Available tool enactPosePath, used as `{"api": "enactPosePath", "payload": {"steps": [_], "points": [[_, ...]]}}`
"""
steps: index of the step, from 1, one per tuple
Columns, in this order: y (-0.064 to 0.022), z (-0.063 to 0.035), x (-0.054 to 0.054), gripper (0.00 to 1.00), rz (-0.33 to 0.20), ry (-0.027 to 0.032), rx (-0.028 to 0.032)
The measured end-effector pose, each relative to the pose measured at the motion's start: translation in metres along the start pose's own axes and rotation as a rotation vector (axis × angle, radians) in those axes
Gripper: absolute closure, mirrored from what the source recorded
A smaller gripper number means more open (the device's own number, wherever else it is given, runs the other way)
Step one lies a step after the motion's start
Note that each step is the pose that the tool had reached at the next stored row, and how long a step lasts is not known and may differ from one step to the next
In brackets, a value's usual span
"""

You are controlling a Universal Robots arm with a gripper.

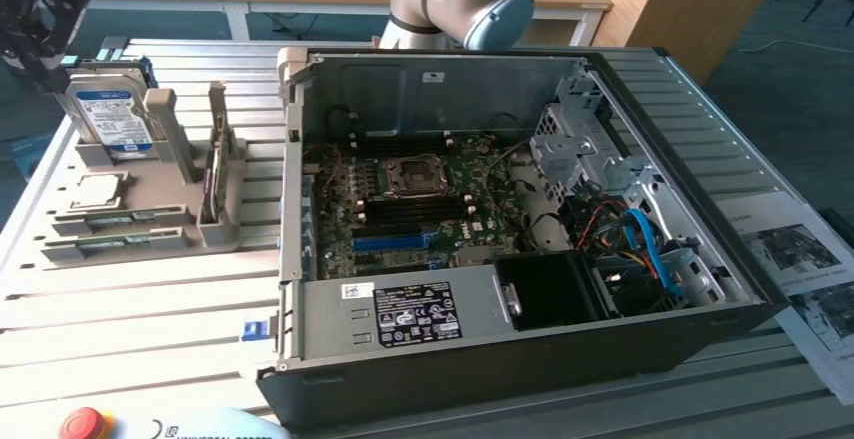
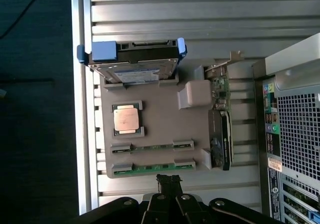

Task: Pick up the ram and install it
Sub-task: 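Reach for the ram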

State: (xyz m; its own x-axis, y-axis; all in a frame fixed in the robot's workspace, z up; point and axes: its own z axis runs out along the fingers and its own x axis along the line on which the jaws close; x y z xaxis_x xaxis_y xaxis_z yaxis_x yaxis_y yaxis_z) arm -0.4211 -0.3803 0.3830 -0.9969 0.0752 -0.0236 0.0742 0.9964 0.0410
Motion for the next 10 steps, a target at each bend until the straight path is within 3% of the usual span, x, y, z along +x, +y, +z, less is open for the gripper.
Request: {"api": "enactPosePath", "payload": {"steps": [10], "points": [[0.0057, 0.0011, 0.0028, 0.89, 0.000, 0.0002, 0.0000]]}}
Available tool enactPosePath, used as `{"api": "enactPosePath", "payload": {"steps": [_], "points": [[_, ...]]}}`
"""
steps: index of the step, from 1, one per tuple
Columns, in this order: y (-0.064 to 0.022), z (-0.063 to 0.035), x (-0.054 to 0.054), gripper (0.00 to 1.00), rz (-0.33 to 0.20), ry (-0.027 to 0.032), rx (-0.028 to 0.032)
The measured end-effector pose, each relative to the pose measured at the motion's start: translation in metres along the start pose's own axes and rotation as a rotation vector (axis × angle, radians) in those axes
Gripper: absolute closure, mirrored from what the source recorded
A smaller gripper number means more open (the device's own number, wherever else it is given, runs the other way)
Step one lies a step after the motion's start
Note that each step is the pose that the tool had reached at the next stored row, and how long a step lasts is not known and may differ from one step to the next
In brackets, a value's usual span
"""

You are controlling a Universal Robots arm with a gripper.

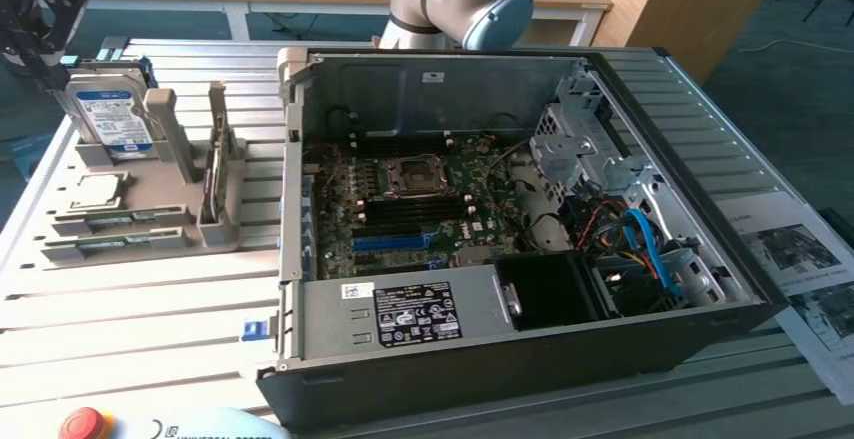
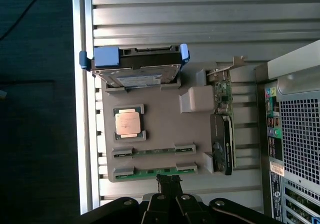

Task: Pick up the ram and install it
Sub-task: 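Reach for the ram, then pick up the ram and move it above insertion slot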

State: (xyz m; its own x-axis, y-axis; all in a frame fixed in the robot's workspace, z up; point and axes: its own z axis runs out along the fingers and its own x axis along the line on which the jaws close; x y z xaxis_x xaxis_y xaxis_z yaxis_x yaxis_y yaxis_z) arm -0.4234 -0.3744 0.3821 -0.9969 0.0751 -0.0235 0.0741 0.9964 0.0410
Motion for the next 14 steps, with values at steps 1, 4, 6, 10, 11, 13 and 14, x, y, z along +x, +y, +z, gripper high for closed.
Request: {"api": "enactPosePath", "payload": {"steps": [1, 4, 6, 10, 11, 13, 14], "points": [[0.0000, 0.0001, 0.0000, 0.89, 0.000, -0.0001, 0.0000], [0.0000, 0.0001, 0.0000, 0.89, 0.000, -0.0001, 0.0000], [0.0000, 0.0001, 0.0000, 0.89, 0.000, -0.0001, 0.0000], [0.0000, 0.0001, 0.0000, 0.89, 0.000, -0.0001, -0.0001], [0.0000, 0.0001, 0.0000, 0.89, 0.000, -0.0001, 0.0000], [0.0000, 0.0001, 0.0000, 0.89, 0.000, -0.0001, 0.0000], [0.0000, 0.0001, 0.0000, 0.89, 0.000, -0.0001, 0.0000]]}}
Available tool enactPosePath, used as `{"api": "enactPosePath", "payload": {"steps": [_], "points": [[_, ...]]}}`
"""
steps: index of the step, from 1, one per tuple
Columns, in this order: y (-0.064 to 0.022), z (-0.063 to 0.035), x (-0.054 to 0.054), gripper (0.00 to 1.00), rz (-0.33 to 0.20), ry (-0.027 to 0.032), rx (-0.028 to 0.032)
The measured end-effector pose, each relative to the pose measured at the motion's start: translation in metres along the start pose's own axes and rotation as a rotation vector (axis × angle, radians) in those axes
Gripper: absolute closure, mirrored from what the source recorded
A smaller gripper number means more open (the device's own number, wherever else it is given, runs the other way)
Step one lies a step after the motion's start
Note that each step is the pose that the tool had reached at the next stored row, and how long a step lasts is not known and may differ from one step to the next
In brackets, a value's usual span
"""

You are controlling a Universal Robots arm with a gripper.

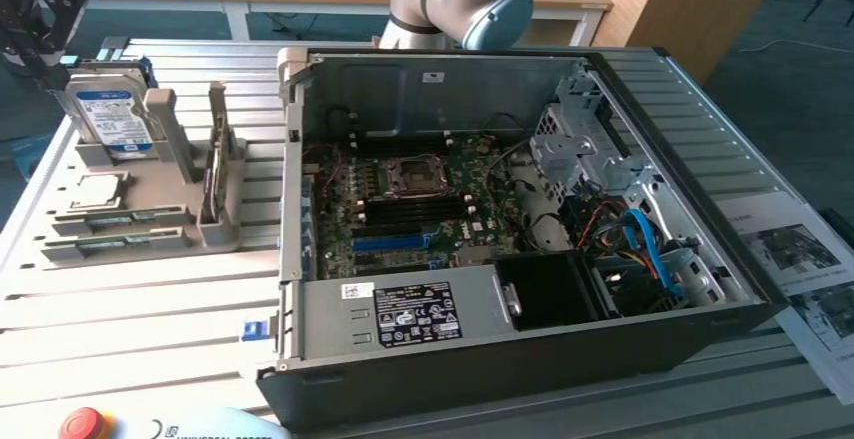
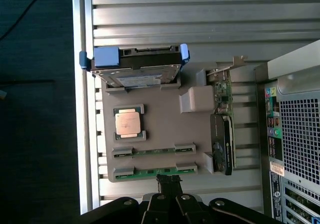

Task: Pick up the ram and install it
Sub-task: 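Pick up the ram and move it above insertion slot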

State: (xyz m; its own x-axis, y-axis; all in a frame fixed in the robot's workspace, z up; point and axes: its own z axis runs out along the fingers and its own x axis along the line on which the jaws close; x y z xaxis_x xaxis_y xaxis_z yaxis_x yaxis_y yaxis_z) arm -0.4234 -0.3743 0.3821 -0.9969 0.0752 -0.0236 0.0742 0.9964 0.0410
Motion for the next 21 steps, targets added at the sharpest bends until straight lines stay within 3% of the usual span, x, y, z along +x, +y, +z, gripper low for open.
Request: {"api": "enactPosePath", "payload": {"steps": [7, 21], "points": [[0.0000, 0.0000, 0.0000, 0.89, -0.010, 0.0004, -0.0002], [0.0000, 0.0001, 0.0000, 0.89, -0.122, 0.0050, -0.0024]]}}
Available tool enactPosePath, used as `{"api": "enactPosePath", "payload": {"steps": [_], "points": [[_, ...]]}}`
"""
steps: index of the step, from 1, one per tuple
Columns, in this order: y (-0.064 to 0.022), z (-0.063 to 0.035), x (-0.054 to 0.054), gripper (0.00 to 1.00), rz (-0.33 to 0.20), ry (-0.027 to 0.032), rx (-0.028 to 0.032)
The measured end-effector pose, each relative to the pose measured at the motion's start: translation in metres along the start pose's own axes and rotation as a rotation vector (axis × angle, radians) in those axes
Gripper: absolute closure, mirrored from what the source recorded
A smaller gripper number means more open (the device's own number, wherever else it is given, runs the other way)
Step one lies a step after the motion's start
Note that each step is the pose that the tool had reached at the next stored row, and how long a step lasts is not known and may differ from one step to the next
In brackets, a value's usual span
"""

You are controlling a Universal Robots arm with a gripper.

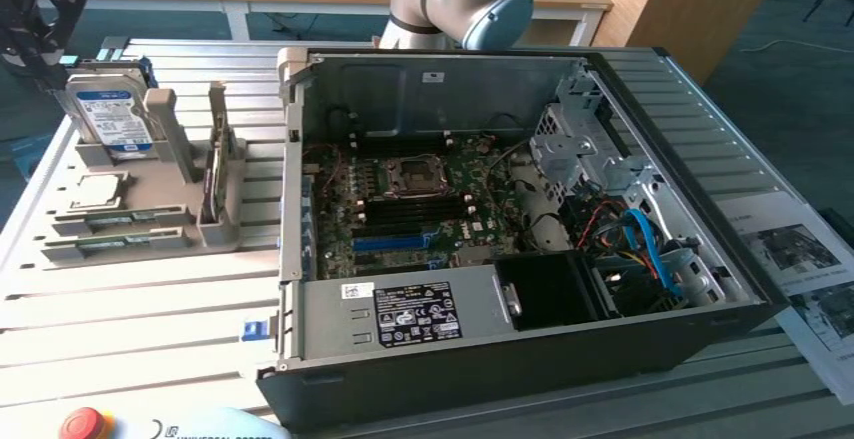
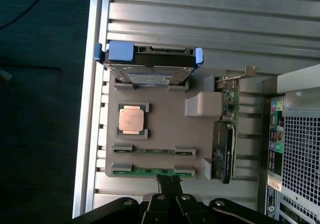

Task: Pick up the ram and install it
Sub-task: 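Pick up the ram and move it above insertion slot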

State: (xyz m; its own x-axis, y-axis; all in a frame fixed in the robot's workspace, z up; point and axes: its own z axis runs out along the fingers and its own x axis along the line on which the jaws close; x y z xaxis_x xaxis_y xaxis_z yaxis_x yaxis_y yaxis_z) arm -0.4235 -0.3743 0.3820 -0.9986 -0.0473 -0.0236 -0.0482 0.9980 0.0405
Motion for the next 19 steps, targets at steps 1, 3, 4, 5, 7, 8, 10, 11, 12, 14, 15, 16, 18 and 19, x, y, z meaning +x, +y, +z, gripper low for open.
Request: {"api": "enactPosePath", "payload": {"steps": [1, 3, 4, 5, 7, 8, 10, 11, 12, 14, 15, 16, 18, 19], "points": [[0.0000, 0.0000, 0.0000, 0.89, -0.009, 0.0004, -0.0001], [0.0000, 0.0000, 0.0000, 0.89, -0.027, 0.0011, -0.0004], [0.0000, 0.0000, 0.0000, 0.89, -0.036, 0.0015, -0.0006], [0.0000, 0.0000, 0.0000, 0.89, -0.044, 0.0018, -0.0007], [0.0000, 0.0000, 0.0000, 0.89, -0.063, 0.0025, -0.0011], [0.0000, 0.0000, 0.0000, 0.89, -0.072, 0.0030, -0.0013], [0.0000, 0.0000, 0.0000, 0.89, -0.091, 0.0037, -0.0016], [0.0000, 0.0000, 0.0000, 0.89, -0.101, 0.0041, -0.0018], [0.0000, 0.0000, 0.0000, 0.89, -0.110, 0.0045, -0.0020], [0.0000, 0.0000, 0.0000, 0.89, -0.129, 0.0053, -0.0022], [0.0000, 0.0000, 0.0000, 0.89, -0.138, 0.0057, -0.0024], [0.0000, 0.0000, 0.0000, 0.89, -0.148, 0.0061, -0.0026], [0.0000, 0.0000, 0.0000, 0.89, -0.173, 0.0070, -0.0031], [0.0000, 0.0000, 0.0000, 0.89, -0.186, 0.0075, -0.0034]]}}
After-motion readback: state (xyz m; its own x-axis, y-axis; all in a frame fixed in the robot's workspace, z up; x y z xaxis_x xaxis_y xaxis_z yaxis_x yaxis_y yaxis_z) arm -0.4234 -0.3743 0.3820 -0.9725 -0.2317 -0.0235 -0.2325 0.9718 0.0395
